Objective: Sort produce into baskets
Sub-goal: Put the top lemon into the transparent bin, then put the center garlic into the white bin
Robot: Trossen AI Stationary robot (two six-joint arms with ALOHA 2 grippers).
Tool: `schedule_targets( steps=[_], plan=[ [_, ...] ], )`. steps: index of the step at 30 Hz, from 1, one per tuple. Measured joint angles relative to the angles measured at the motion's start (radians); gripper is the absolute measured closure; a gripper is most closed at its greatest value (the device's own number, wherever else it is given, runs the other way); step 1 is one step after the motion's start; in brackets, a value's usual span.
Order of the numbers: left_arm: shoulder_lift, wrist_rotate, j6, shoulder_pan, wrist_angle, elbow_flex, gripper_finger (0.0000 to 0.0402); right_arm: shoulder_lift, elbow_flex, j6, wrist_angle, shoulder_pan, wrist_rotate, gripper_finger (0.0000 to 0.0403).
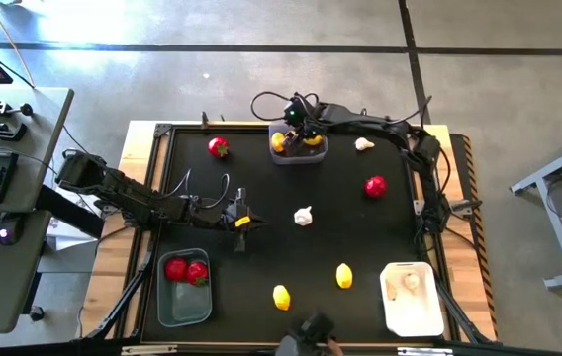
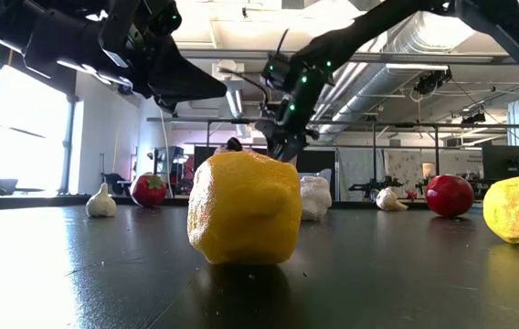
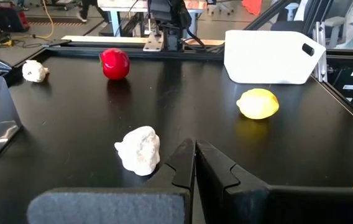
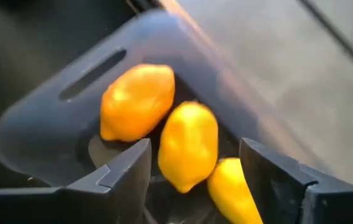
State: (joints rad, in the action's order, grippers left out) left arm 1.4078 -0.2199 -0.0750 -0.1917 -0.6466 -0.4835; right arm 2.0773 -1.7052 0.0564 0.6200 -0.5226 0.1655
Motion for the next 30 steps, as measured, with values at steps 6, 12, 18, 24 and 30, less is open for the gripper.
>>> schedule_targets(
  steps=[6, 12, 18, 24, 30],
  plan=[
    [0.0, 0.0, 0.0, 0.0, 0.006, 0.0, 0.0401, -0.08, 0.09, -0.023, -0.148, 0.047, 0.106, 0.0257],
    [0.0, 0.0, 0.0, 0.0, 0.005, 0.0, 0.0401, -0.237, 0.332, -0.027, -0.371, 0.101, 0.12, 0.0392],
    [0.0, 0.0, 0.008, 0.0, 0.005, 0.0, 0.0401, -0.387, 0.608, 0.021, -0.597, 0.211, 0.136, 0.0399],
    [0.0, 0.0, 0.026, 0.002, -0.01, 0.0, 0.0401, -0.452, 0.836, 0.128, -0.887, 0.366, 0.194, 0.0401],
    [0.0, 0.0, 0.025, -0.002, -0.008, 0.0, 0.0401, -0.451, 0.933, 0.232, -0.963, 0.549, 0.334, 0.0402]
  ],
)
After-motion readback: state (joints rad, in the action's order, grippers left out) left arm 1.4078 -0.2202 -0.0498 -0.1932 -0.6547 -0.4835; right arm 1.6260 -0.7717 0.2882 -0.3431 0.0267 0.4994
